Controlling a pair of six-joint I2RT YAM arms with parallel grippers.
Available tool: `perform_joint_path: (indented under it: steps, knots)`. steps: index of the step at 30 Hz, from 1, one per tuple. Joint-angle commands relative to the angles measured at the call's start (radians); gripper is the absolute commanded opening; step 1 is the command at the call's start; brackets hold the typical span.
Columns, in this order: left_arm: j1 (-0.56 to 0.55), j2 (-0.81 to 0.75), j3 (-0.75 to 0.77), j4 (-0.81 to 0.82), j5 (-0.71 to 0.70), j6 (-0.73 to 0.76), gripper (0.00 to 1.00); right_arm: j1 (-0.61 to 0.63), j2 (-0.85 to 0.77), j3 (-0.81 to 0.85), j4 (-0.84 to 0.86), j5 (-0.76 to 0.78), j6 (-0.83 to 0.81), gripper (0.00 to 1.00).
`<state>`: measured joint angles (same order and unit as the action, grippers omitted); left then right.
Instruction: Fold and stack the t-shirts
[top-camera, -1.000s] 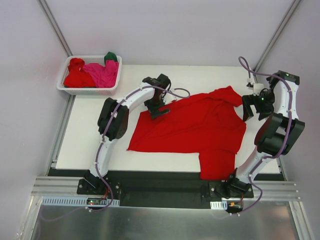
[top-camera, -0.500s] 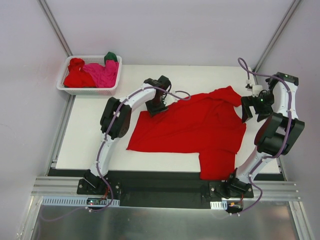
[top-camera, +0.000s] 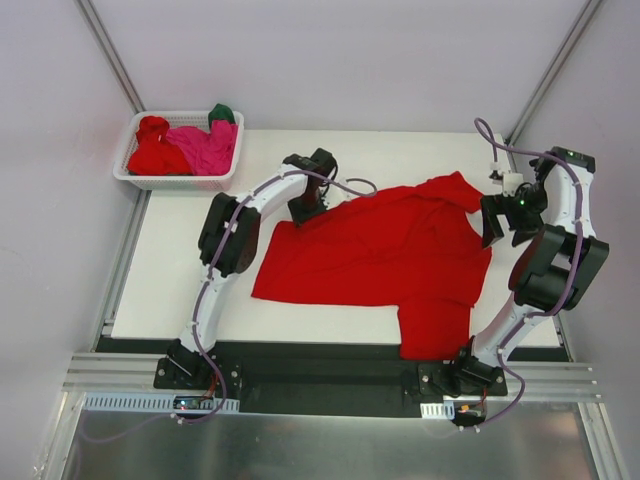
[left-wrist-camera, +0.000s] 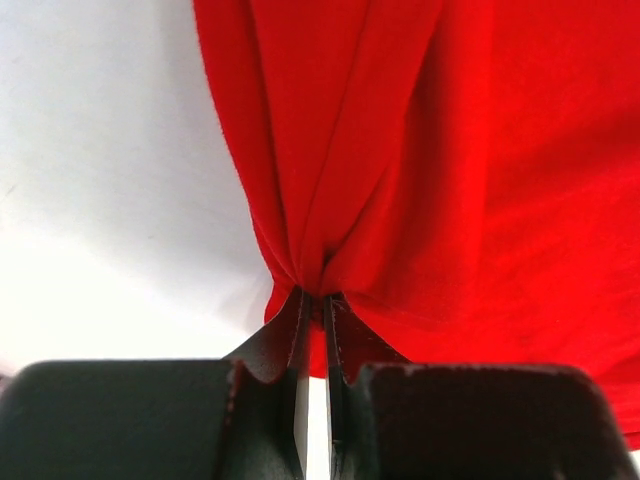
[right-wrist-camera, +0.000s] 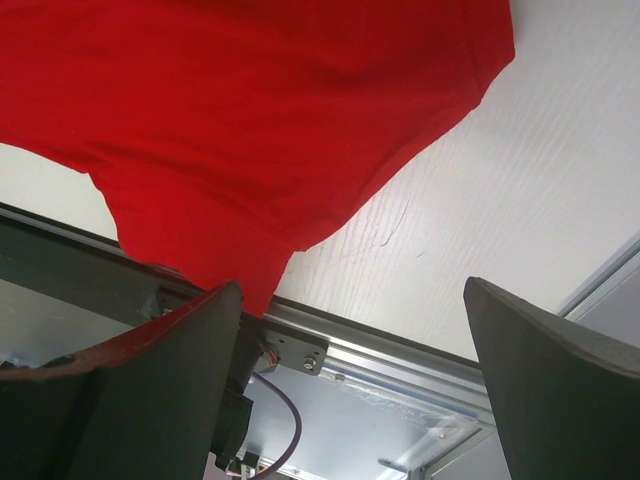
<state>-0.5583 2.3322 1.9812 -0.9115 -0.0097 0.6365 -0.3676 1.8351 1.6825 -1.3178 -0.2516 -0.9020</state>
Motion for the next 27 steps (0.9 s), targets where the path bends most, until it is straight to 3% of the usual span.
perform_joint_path:
  steps: [1, 18, 20, 21, 23, 24, 27]
  knots:
    - [0.066, 0.033, 0.041, -0.024, -0.059, -0.012, 0.00, 0.006, -0.060, -0.012, -0.047, -0.025, -0.018, 0.96]
    - [0.133, 0.027, 0.007, -0.023, -0.136, -0.030, 0.00, 0.009, -0.068, -0.029, -0.070, -0.043, -0.028, 0.96]
    - [0.133, 0.010, 0.008, -0.021, -0.134, -0.037, 0.17, 0.012, -0.065, -0.026, -0.066, -0.041, -0.034, 0.96]
    - [0.133, -0.016, 0.013, -0.021, -0.138, -0.037, 0.38, 0.013, -0.060, -0.012, -0.067, -0.032, -0.038, 0.96]
    - [0.135, -0.043, 0.036, -0.023, -0.156, -0.034, 0.65, 0.019, -0.033, 0.029, -0.070, -0.003, -0.048, 0.96]
    - [0.135, -0.078, 0.059, -0.024, -0.174, -0.028, 0.97, 0.021, -0.014, 0.098, -0.080, 0.001, -0.048, 0.96]
    - [0.133, -0.174, 0.088, -0.027, -0.184, -0.018, 0.99, 0.041, 0.061, 0.250, -0.124, -0.003, -0.044, 0.96]
